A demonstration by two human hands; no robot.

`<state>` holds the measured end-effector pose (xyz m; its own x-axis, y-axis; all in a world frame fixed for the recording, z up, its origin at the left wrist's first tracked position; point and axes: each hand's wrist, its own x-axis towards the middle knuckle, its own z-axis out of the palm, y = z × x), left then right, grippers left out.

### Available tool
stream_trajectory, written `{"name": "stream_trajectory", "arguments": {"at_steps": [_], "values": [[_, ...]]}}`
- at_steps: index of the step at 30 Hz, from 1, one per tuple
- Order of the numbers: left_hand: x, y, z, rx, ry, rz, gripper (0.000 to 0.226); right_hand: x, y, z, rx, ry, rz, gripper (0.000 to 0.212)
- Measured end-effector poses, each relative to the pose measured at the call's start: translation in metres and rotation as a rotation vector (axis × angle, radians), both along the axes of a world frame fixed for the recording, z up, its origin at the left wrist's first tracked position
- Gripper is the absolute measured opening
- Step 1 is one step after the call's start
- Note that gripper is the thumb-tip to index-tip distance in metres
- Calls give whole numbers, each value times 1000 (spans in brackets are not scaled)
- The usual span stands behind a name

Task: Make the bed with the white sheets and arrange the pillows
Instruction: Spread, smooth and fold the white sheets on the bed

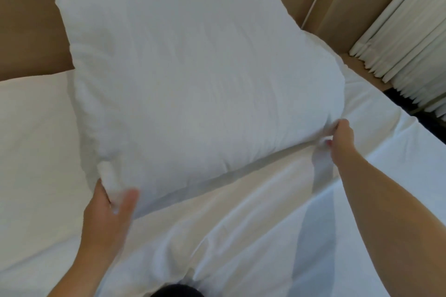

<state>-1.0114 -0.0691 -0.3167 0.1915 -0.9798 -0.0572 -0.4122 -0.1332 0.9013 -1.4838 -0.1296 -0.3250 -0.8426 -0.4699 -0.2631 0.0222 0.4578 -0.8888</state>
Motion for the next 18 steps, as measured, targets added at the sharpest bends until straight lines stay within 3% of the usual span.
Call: {"name": "stream_trajectory", "arguments": {"at_steps": [2,4,7,9,11,14,18], "values": [[13,5,-5,31,-161,-163,45,-4,14,-1,77,84,237,9],[24,0,-20,16,-376,-252,41,-6,18,0,234,273,477,24],[31,-22,-19,-68,-596,-163,26,-5,12,14,528,675,462,23],[41,-35,-12,-227,-685,-181,30,-4,4,35,643,823,381,24],[51,-39,-12,-361,-770,-300,35,-4,-3,47,661,859,337,28],[52,-36,-15,-259,-784,-387,29,-2,-4,39,581,715,391,28],[58,-34,-21,-253,-900,-480,56,-9,9,22,450,653,495,40]]}}
